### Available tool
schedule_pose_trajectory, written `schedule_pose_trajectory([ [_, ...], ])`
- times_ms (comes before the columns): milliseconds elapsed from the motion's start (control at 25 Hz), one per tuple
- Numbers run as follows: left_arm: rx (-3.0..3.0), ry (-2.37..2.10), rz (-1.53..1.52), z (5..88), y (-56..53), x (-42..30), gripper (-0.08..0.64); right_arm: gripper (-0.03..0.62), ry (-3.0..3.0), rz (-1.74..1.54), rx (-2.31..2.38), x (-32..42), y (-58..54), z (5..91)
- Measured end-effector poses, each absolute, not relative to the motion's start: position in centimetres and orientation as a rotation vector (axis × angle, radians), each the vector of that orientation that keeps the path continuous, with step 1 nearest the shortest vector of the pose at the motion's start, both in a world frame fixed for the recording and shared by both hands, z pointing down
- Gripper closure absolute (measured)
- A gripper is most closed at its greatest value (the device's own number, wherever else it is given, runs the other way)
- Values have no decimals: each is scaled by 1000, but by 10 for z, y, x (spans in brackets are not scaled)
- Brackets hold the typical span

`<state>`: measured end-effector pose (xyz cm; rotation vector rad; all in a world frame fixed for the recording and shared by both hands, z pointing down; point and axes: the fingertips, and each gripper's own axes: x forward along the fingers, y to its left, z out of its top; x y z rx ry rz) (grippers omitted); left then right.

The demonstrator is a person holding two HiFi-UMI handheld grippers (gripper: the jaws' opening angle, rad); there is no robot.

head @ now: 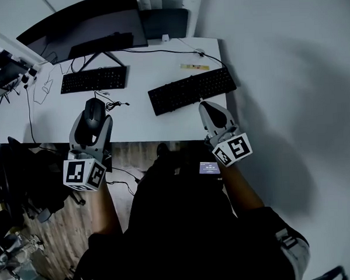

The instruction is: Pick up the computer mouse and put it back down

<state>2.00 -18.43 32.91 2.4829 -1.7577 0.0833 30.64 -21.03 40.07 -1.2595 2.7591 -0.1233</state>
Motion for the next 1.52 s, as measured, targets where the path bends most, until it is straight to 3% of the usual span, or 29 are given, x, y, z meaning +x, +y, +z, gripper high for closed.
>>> schedule_pose_trajectory([
  [520,2495,-1745,116,331,-184,42,258,581,2755,-159,-1240,320,-207,412],
  [1520,2486,-1415,295,461,-392,30,258,581,2774,-276,-1444,270,-325,432],
])
